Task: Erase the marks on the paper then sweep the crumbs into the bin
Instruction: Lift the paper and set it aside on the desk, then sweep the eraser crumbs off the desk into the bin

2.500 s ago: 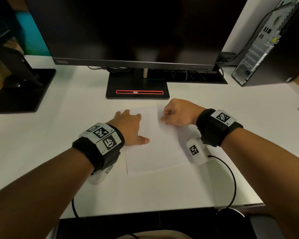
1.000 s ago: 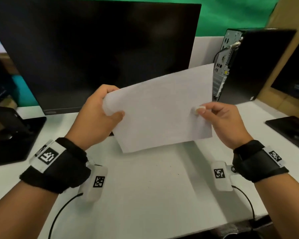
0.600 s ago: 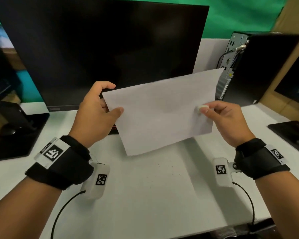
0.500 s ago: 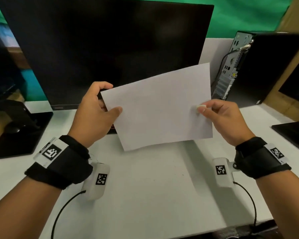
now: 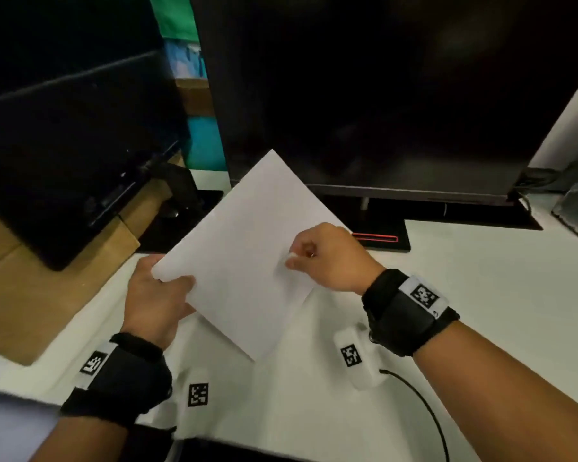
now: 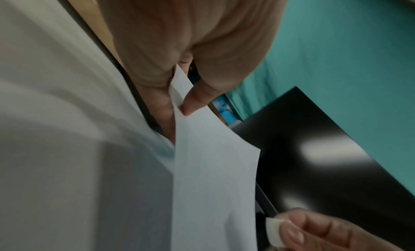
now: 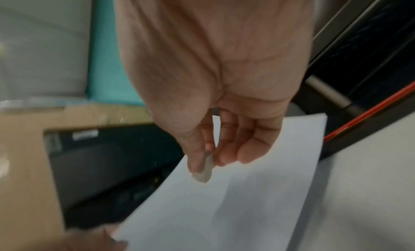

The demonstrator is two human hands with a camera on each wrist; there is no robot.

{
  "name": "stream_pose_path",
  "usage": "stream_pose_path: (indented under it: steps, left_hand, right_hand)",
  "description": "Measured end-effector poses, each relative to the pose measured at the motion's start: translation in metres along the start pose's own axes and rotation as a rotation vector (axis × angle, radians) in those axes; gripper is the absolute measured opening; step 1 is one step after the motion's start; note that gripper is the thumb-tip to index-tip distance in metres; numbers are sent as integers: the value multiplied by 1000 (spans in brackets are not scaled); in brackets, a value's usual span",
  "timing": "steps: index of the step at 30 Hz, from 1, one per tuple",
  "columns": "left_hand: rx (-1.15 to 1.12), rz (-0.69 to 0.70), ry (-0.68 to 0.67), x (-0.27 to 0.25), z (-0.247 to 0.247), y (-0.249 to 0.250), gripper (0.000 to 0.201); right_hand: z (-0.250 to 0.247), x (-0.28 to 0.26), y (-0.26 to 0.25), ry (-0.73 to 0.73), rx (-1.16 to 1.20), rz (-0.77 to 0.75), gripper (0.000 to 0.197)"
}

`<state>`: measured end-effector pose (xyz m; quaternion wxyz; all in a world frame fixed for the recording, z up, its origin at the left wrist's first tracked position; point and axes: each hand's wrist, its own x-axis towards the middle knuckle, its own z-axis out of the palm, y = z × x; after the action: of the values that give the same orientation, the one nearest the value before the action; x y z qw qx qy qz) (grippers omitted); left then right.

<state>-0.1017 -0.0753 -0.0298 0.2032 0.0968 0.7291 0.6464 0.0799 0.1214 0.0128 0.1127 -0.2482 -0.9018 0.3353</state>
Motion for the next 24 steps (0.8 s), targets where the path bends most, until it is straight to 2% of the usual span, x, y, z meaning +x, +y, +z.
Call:
stream_pose_path:
  steps: [5,8,11,13,15,16,20,22,24]
  left_hand:
    - [-23,-105,180,10,-54,-23,46]
    - [-7,-106,271,11,-76,-30,44]
    - [121,-103,329,8,-87,-29,42]
    - [271,-134,342,3,-85,-18,59]
    - [541,-132,296,-8,-78,-3,85]
    - [673,-101,263,-16,-73,5,89]
    - [893,-39,117,-49,-45,29,83]
    - [1017,-10,-31,-61,-24,28,83]
    - [1084,84,-232,-76,5,24,80]
  right_hand:
    - [67,46,-36,-217,-20,13,15]
    - [95,59,-54,-317,-28,13,18]
    - [110,69,-62,-333,33,56,25]
    - [110,71,-62,-309,141,109,21]
    - [102,66,-57,-281,152,124,19]
    - [95,62,-52,-265,142,121,20]
    - [46,19,-25,-210,233,171,21]
    - [12,-19,-7,-184,249,184,18]
    - [-23,-68,18,-151,264,201,12]
